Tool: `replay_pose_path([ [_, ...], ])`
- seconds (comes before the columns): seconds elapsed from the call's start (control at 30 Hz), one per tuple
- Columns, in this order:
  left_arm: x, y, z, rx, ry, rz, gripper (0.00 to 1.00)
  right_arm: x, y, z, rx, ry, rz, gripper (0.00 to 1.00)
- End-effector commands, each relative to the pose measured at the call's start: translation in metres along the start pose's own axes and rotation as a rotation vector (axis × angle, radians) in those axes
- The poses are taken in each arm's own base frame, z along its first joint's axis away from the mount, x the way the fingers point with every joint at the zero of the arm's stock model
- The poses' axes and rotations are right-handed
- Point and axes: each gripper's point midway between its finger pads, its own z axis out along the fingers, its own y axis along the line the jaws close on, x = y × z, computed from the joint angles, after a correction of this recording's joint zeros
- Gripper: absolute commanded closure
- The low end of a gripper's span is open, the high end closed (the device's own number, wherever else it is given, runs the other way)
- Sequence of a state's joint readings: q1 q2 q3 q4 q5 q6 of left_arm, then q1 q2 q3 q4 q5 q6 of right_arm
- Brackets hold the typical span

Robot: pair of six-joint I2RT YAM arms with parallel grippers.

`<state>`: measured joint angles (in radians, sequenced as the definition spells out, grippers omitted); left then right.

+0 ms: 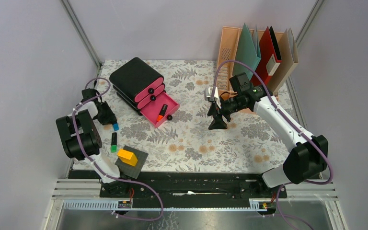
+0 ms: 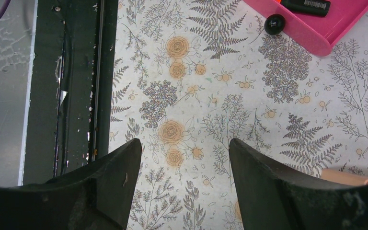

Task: Organize the desk
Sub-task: Pick up the stationery from the corner of the board, then place the stationery in the drawer.

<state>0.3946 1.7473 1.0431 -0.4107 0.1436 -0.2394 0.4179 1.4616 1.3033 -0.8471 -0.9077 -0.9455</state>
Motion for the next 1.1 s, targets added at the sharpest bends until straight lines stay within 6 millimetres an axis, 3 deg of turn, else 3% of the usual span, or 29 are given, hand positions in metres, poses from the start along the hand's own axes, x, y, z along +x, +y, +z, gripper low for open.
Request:
replay_pose_path([
  [0.0, 0.002, -0.027, -0.017, 0.125, 0.001, -0.004, 0.99, -0.006, 0.003, -0.004, 0.004, -0.021, -0.016, 0.26],
  [0.33, 0.01, -0.071, -0.046, 0.362, -0.013, -0.038, 0.99, -0.004, 0.001, -0.005, 0.007, -0.019, -0.012, 0.26],
  [0.8, 0.033, -0.105, -0.103, 0.582, -0.075, -0.005, 0.99, -0.004, 0.001, -0.005, 0.009, -0.018, -0.013, 0.26],
  [1.07, 0.045, -0.146, -0.14, 0.745, -0.184, 0.082, 0.99, -0.003, 0.0, -0.004, 0.008, -0.016, -0.009, 0.26],
])
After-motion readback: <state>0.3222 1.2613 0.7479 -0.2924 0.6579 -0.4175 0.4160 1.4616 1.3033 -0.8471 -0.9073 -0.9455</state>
